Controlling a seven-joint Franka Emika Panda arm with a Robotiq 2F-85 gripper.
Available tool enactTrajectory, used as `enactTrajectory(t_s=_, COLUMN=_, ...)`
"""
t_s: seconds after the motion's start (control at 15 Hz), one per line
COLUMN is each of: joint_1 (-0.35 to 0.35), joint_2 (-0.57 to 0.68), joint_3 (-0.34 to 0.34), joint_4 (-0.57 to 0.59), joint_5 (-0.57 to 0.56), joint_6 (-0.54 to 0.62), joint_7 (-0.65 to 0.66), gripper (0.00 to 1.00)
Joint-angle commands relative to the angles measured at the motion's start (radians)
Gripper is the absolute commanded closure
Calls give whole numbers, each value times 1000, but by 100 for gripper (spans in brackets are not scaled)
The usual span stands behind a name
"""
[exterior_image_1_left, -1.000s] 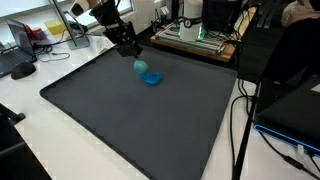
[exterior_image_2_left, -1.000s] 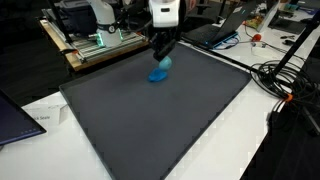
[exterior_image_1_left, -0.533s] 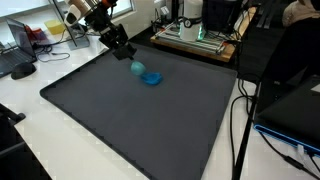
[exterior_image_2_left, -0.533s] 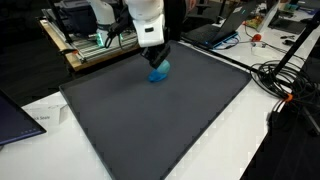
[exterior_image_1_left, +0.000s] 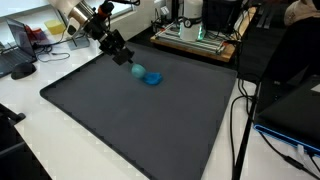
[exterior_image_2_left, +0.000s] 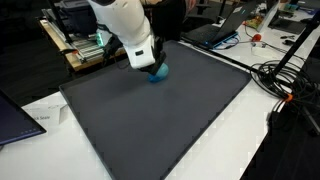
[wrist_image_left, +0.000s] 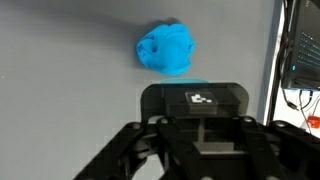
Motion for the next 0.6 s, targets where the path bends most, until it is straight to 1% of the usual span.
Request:
enactTrajectory(t_s=0.0, joint_1=-56, joint_2=58, joint_3=13, joint_4=69, joint_5=74, joint_6=-86, joint_7=-89, gripper=79)
enactTrajectory(t_s=0.2, joint_1=-87, joint_2=79, joint_3=9, joint_4=75, joint_5=121, joint_6=-105, joint_7=-153, gripper=79)
enactTrajectory(t_s=0.53, joint_1=-116, joint_2=48, joint_3=-6, joint_4=4, joint_5=173, joint_6=-62, joint_7=-273, gripper=79)
